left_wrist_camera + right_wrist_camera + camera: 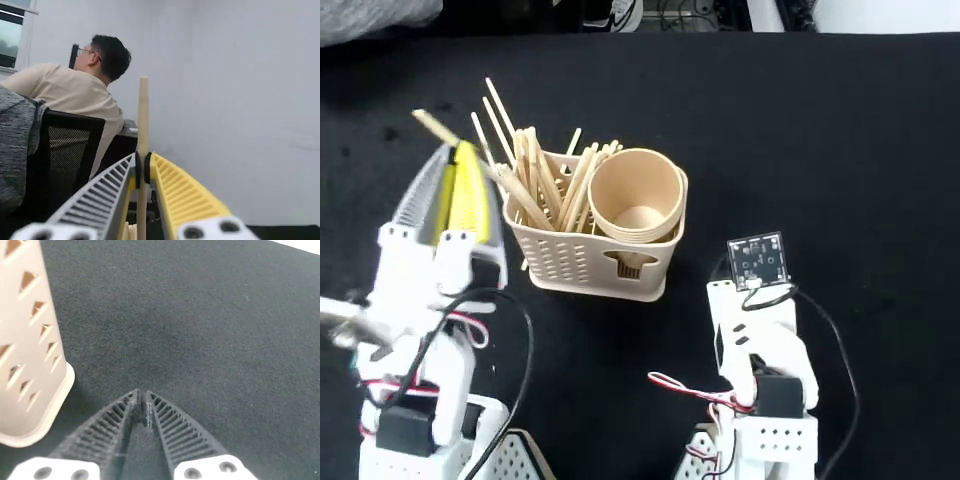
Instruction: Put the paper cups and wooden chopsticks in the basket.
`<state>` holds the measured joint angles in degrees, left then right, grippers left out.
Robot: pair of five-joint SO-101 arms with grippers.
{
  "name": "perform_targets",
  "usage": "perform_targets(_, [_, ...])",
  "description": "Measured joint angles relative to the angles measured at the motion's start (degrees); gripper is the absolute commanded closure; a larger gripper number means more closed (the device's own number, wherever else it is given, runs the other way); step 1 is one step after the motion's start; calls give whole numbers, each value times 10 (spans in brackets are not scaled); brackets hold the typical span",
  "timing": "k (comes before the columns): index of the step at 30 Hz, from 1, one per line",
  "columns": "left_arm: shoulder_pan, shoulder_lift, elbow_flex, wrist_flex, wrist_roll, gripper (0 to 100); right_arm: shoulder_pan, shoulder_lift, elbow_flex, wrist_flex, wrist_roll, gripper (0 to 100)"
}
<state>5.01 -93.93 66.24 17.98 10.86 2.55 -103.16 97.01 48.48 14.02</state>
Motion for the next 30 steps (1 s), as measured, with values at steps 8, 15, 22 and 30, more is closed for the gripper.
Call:
perform_targets(8, [30, 171, -25, 46, -4, 817, 0, 0, 0, 0, 0, 987])
perform_targets(15, [30, 310, -216, 277, 6, 810, 0, 0, 0, 0, 0, 987])
perform_targets(22, [9, 321, -308, 389, 100, 808, 0, 0, 0, 0, 0, 987])
perform_targets(30, [-62, 321, -322, 386, 199, 807, 0, 0, 0, 0, 0, 987])
